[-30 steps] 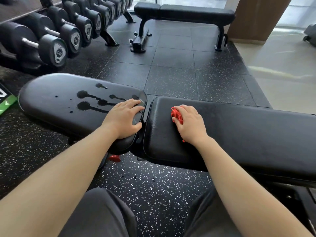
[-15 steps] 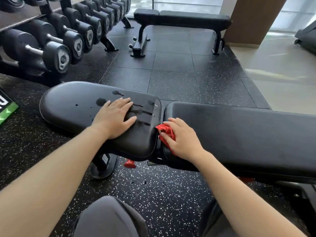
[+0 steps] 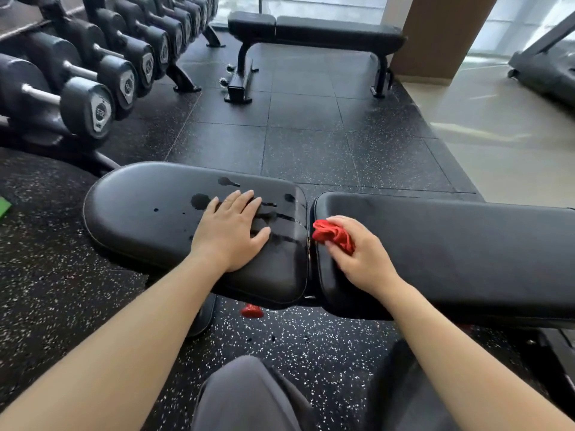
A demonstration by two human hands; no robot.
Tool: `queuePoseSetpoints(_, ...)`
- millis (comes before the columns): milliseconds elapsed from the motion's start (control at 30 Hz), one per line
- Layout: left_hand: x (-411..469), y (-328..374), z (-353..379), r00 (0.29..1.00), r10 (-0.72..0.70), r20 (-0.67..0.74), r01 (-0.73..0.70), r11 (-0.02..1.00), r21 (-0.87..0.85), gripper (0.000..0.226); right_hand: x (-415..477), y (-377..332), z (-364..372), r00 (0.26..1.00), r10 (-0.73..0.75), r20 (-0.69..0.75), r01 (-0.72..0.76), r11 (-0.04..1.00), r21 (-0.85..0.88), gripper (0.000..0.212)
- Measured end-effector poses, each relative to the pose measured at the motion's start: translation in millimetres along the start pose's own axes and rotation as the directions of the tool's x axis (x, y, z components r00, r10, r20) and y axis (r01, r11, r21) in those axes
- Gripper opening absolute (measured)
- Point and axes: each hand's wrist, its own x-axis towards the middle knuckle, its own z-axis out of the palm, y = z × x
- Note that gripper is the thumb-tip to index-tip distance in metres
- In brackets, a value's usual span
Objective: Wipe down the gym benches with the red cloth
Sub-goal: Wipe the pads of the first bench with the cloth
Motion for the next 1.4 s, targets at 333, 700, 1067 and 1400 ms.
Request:
queuePoseSetpoints(333, -0.9, 2.1, 1.9, 0.996, -0.092, -0.015, 0.093, 0.995, 0.027, 0.075, 42.3, -34.7, 67.7, 0.998, 0.007, 0.061, -0.006, 1.000, -0.003, 0.051)
queuePoseSetpoints(700, 1.8, 0.8, 0.4, 0.995, -0.098, -0.034, 0.098, 0.995, 0.007, 0.077, 131.1, -10.8, 78.8, 0.994, 0.008, 0.107, 0.001, 0.997, -0.083, 0.045)
queuePoseSetpoints(1067, 2.1, 0.2, 1.2, 0.994, -0.094, -0.047, 0.094, 0.996, -0.003, 0.075, 40.6, -25.2, 61.0, 0.989, -0.060, 0.133, 0.059, 0.998, 0.006, 0.057)
queuePoseSetpoints(1400, 1.6, 0.9, 1.0, 0.994, -0.100, -0.048, 0.100, 0.995, -0.009, 0.064, 93.7, -17.6, 71.5, 0.995, -0.025, 0.100, 0.031, 0.998, -0.059, 0.048)
